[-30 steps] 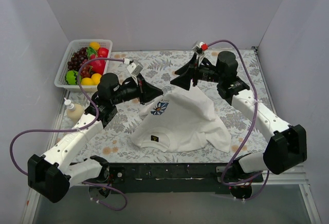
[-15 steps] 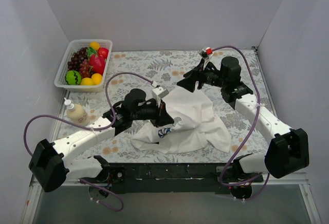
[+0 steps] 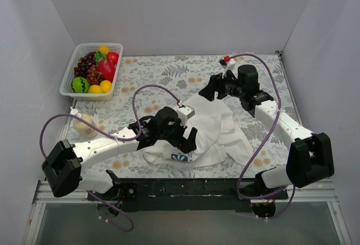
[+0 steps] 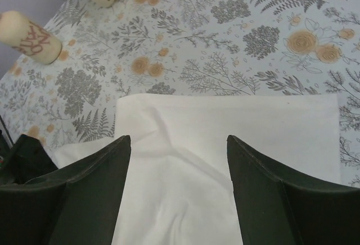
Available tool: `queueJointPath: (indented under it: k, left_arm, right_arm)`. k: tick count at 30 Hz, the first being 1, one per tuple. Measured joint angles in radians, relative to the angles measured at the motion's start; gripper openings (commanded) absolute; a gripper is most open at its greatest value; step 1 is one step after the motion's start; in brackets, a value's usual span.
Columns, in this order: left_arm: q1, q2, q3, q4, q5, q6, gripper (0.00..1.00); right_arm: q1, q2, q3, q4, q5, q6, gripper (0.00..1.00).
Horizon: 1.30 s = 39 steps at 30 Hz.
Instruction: Pin the brooch onto the clothing
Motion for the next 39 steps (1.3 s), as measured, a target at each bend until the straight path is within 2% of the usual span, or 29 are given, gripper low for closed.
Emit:
queueJointPath:
  k: [4, 9, 17, 23, 32, 37, 39]
  left_arm:
    - [0.037, 0.000, 0.053, 0.009, -0.060, -0.022, 0.98]
    - [0.170, 0.017, 0.128, 0.028, -0.069, -0.087, 0.98]
    - [0.367, 0.093, 0.155, -0.015, -0.098, -0.209, 0.98]
    - [0.484, 0.103, 0.109, -0.040, -0.087, -0.283, 0.98]
    - [0.586, 0.193, 0.032, -0.067, -0.030, -0.359, 0.97]
    - [0.615, 0.210, 0.018, -0.059, 0.003, -0.371, 0.96]
    - [0.618, 0.210, 0.018, -0.054, 0.009, -0.372, 0.96]
  right_arm:
    - [-0.024, 0.045, 0.001, -0.014, 0.045, 0.001, 0.76]
    - [-0.040, 0.161, 0.060, -0.050, 0.099, -0.001, 0.76]
    - [-0.044, 0.401, 0.260, -0.161, 0.263, -0.042, 0.76]
    - [-0.045, 0.579, 0.438, -0.248, 0.385, -0.067, 0.72]
    - [-0.045, 0.770, 0.598, -0.334, 0.423, -0.072, 0.60]
    - [-0.045, 0.804, 0.615, -0.357, 0.420, -0.072, 0.55]
    - [-0.045, 0.816, 0.630, -0.359, 0.420, -0.070, 0.49]
